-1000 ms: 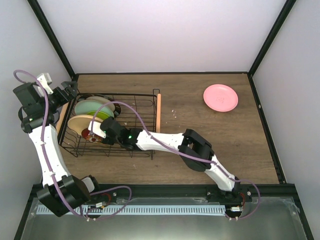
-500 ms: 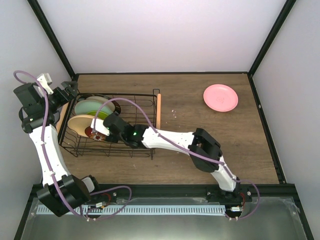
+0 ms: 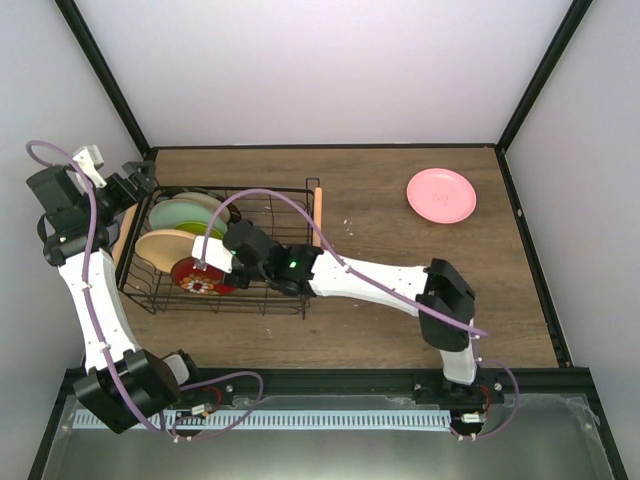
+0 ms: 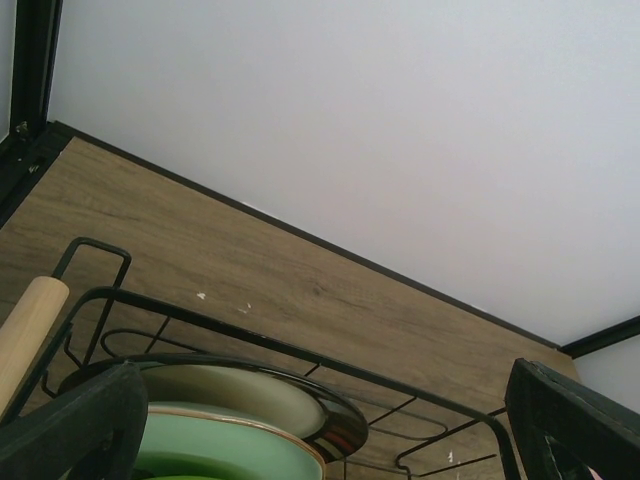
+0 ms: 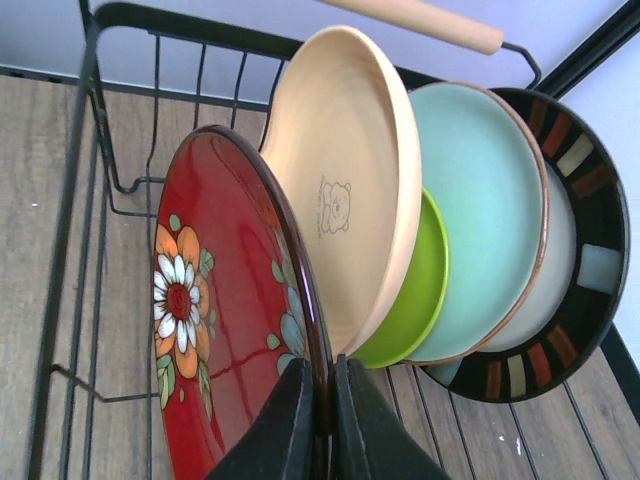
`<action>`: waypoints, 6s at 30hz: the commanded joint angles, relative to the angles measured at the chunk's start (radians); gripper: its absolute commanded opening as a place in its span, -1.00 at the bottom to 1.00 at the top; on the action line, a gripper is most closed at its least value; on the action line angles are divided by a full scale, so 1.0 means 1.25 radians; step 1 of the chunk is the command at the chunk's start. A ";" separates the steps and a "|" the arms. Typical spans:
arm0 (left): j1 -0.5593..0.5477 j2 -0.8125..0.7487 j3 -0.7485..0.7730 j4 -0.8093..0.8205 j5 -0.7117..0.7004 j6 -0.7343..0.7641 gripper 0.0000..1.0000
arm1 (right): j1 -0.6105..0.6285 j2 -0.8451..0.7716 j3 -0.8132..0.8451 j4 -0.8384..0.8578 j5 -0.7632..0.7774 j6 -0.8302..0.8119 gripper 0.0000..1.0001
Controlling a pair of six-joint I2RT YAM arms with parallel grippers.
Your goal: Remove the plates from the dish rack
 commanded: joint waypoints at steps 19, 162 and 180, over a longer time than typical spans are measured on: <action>-0.005 -0.015 -0.026 0.074 0.034 -0.049 1.00 | -0.024 -0.278 -0.091 0.036 0.061 0.097 -0.99; -0.022 -0.014 -0.050 0.050 -0.143 -0.130 1.00 | -0.101 0.254 0.252 0.137 -0.306 0.223 -0.53; -0.022 -0.030 -0.062 0.061 -0.129 -0.149 1.00 | -0.084 0.063 0.088 0.250 -0.149 0.151 -0.87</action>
